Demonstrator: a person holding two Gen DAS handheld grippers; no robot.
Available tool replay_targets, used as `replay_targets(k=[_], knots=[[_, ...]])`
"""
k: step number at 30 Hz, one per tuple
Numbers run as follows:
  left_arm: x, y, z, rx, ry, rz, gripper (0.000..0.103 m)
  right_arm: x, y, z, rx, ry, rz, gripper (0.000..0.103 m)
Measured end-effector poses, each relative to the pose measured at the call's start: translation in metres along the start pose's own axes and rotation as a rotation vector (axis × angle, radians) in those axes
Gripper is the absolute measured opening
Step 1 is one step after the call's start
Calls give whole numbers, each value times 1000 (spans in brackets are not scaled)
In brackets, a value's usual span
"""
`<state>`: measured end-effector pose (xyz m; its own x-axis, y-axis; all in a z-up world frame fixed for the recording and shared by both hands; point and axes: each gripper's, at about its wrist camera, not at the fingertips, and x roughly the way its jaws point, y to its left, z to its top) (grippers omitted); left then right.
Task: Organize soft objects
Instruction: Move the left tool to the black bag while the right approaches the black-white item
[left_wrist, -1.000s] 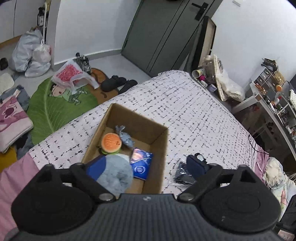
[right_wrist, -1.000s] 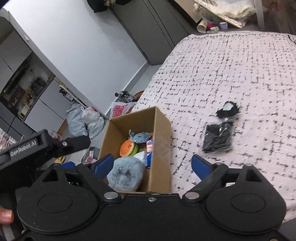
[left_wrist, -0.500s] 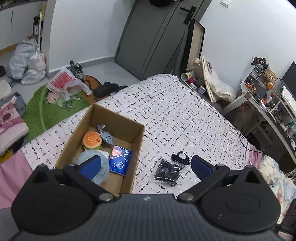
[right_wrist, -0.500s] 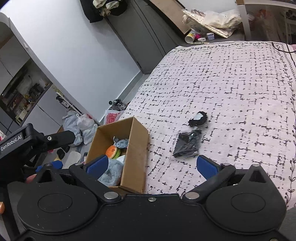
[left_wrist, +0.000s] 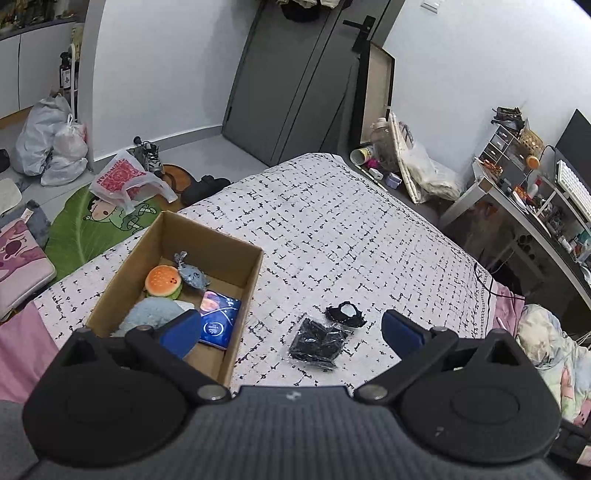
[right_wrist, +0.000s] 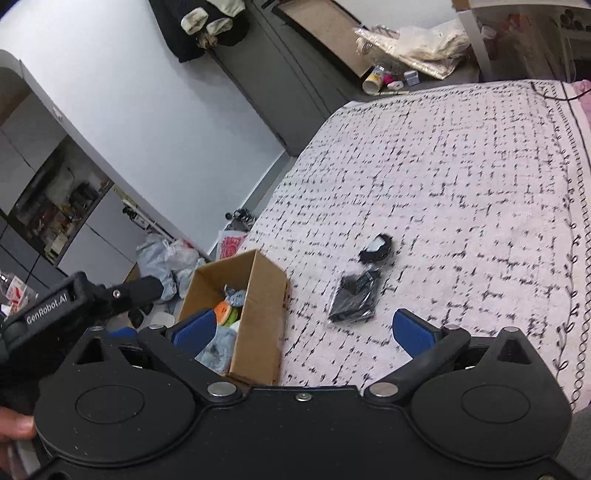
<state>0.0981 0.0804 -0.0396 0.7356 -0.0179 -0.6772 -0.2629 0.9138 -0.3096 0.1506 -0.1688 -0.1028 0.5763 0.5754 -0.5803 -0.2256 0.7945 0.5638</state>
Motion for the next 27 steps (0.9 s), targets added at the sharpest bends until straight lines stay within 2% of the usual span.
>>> replay_targets(k=[6, 9, 15, 22, 27], knots=[[11, -13, -4, 66, 33, 44, 103, -3, -5, 12, -8, -8, 19, 103], [19, -17, -7, 65, 73, 49, 103, -2, -9, 18, -13, -4, 14, 103], [30, -28, -7, 94, 93, 71, 103, 5, -19, 30, -29, 5, -11, 103], [52, -37, -6, 86, 155, 90, 102, 19, -33, 39, -30, 36, -28, 103], [61, -47, -3, 102, 148, 112, 102, 35, -46, 46, -22, 61, -29, 103]])
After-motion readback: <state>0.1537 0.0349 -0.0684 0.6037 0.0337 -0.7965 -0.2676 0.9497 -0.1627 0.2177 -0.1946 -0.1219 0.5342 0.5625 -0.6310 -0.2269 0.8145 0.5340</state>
